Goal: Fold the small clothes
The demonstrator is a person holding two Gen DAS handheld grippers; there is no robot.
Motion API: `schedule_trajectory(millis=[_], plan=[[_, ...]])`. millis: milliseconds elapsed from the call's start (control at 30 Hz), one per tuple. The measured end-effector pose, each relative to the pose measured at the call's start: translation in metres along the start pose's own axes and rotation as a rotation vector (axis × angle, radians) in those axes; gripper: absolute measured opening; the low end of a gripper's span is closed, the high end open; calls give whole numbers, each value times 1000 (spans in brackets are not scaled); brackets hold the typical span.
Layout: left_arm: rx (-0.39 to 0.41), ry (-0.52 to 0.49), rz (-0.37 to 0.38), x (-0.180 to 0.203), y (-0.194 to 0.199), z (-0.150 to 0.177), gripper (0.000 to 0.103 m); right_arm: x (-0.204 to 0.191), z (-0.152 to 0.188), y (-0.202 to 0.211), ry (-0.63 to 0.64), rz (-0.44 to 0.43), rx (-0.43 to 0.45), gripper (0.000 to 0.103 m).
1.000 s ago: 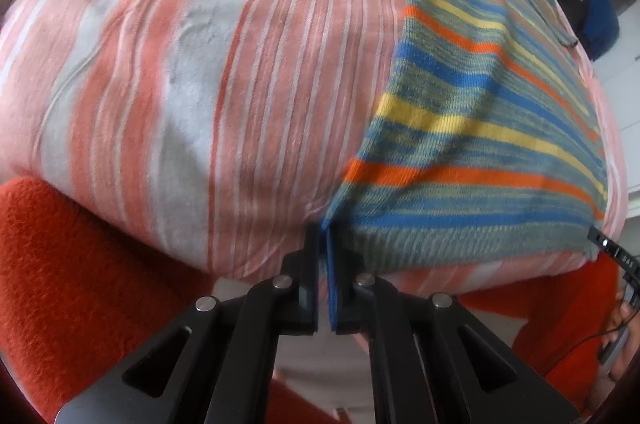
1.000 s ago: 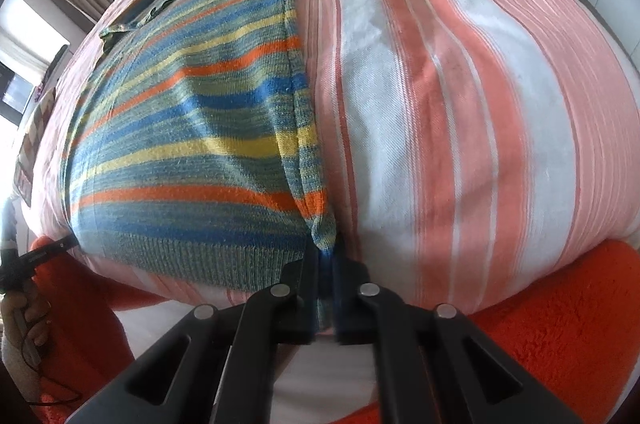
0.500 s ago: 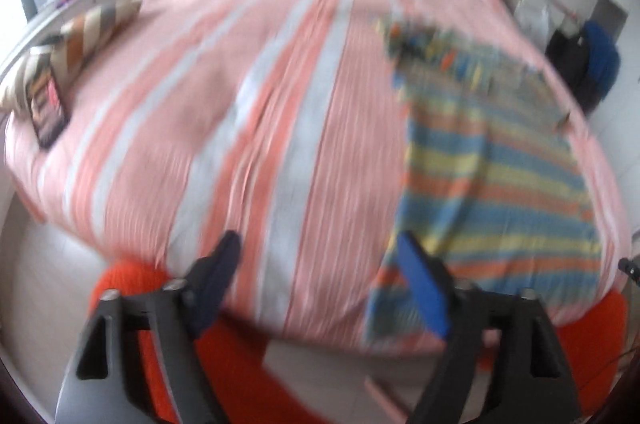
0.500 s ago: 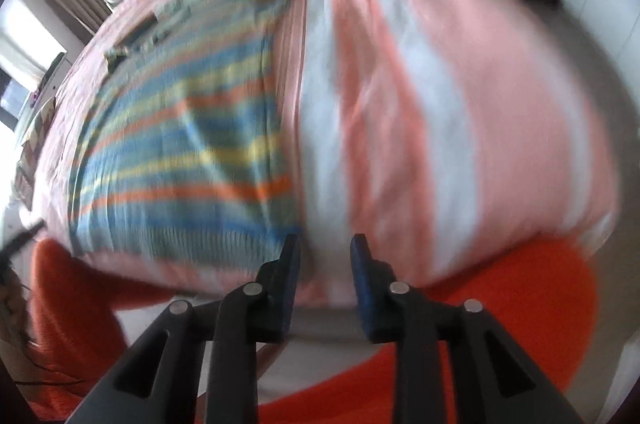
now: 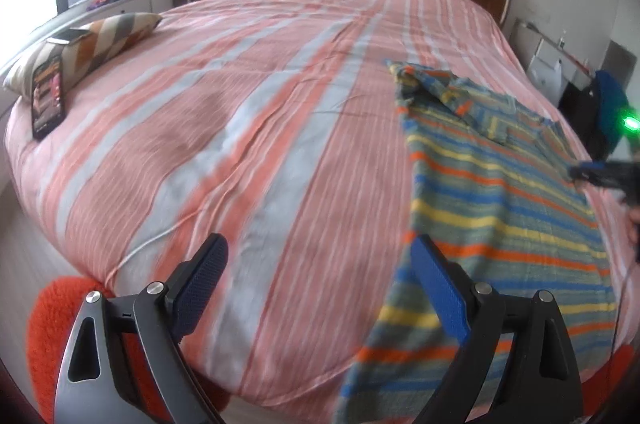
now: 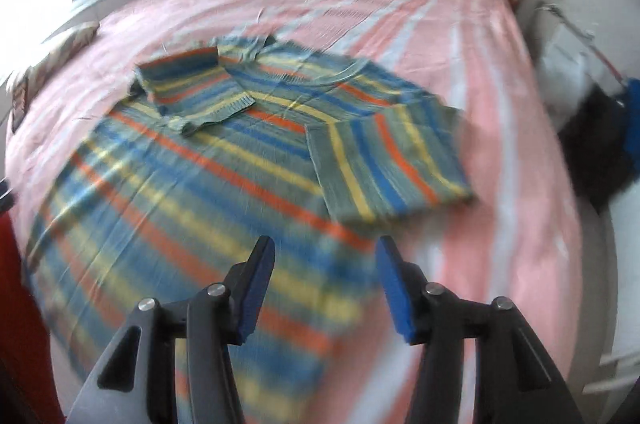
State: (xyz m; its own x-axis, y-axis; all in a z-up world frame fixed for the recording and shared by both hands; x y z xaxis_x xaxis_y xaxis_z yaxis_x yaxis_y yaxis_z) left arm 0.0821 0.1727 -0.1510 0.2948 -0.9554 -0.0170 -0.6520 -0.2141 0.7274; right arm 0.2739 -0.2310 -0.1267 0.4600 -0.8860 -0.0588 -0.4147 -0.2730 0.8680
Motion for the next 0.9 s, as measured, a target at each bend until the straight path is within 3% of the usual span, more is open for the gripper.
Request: schedule_trajectory(millis=[67,167,200,233,433,500,633,800,900], plan=[[-13,6,-12,-2,-4,2,94,2,-12,-31,31,30,-26,52],[-31,46,12,-6,-7,1,94,15,-22,-59,-42,49,-33,51],[-37,60,20,-7,-9,1,94,23,-23,-59,-79,50,-29,32],[-41,63,24,-6,-11,2,94,30,-24,-57,-107,62,-29,4],[-33,65,41,-4,-10,2,94,125,-9,26,-339,178,160,4],[-31,71,47,-3,-10,2,94,173,16,63,-454,227,204,4],[-51,72,45,-1,-14,4,94,231,69,102,-600,296,209,4],[-47,42,26,5,-13,7,94,257,123,103,-767,223,198,4],[-34,20,12,7,-11,8,94,260,137,107,-849,160,254,4]])
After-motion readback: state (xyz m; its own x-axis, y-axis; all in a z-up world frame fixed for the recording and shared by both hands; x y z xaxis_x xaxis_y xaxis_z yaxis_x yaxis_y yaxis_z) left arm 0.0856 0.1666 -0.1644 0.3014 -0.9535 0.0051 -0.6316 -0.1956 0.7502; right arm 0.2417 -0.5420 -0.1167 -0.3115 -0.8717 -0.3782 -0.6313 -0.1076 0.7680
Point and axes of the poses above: each gripper's, at about its wrist camera, not at the fingertips, and y roughly against the way its jaws point, x to its right, z to its underside, the point moved 4 cm from there along -y, roughly the way its jaws point, and after that the axes turned 10 degrees about -z, right-handed, at the moved point
